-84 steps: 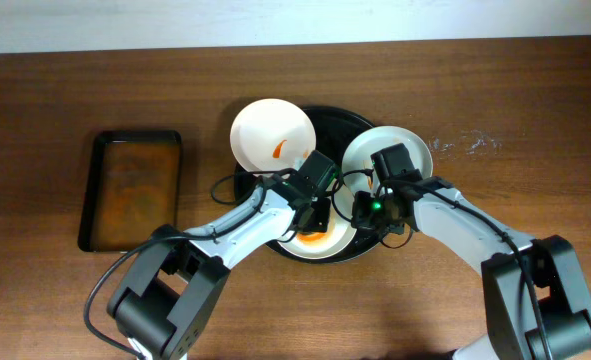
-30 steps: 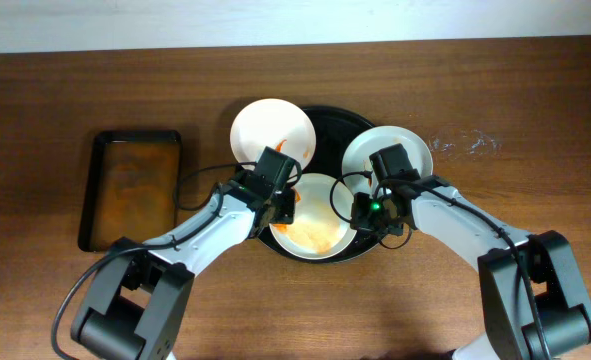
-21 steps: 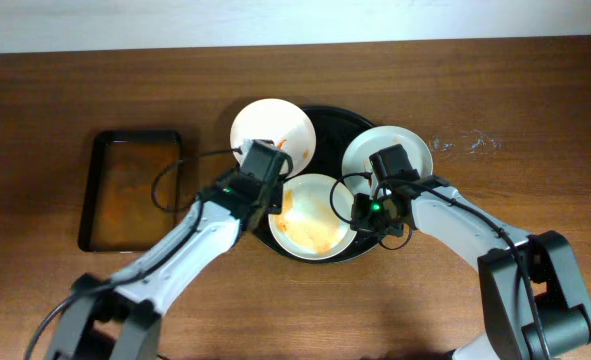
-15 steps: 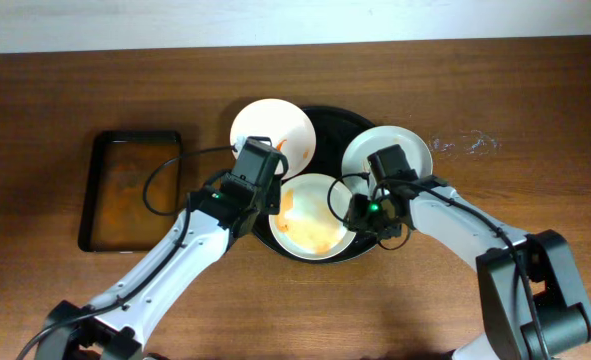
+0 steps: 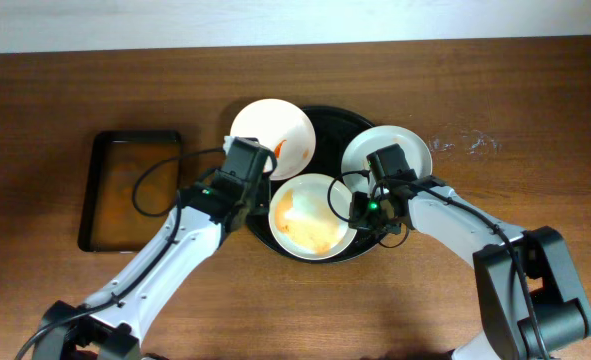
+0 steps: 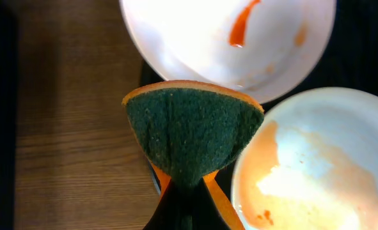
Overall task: Clean dirty plates on tray and stack at the side
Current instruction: 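Scrub the front white plate with the sponge in the left gripper, then lift the front plate with the right gripper and set it right of the tray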
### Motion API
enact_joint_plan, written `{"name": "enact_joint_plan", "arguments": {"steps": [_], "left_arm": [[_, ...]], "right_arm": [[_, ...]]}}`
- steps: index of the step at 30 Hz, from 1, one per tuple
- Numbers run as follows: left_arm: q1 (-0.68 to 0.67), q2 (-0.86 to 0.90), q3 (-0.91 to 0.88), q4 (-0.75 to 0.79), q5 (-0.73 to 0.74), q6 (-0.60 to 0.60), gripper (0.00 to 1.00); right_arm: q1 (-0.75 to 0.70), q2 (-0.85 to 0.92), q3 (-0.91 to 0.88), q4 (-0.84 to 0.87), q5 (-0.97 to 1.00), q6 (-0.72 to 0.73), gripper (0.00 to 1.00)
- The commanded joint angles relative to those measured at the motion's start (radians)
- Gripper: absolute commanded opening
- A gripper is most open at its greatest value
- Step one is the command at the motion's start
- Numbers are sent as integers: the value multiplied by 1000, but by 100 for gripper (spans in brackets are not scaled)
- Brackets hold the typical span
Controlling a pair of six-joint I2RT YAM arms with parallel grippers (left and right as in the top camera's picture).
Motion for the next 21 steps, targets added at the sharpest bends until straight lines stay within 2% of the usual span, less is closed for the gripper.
{"name": "enact_joint_plan", "arguments": {"steps": [1,10,14,15,17,21], "left_arm": [[36,-35,21,-2,6,-10,1],[97,-43,21,-13,6,-11,1],[97,-43,21,-12,6,-11,1],[97,-43,21,-12,6,-11,1],[97,-43,21,-12,7,-11,0],[97,-43,21,-12,7,-18,1]], "right_arm": [[3,-10,10,-32,21,-69,4],[3,-222,122,-204,253,-192,4],[10,-247,161,-278,394,-233,4],[23,-248,174,-294,447,-248,4],[93,-248,212,-325,681,-253,4],[241,-248,234,-326,906,-249,4]]}}
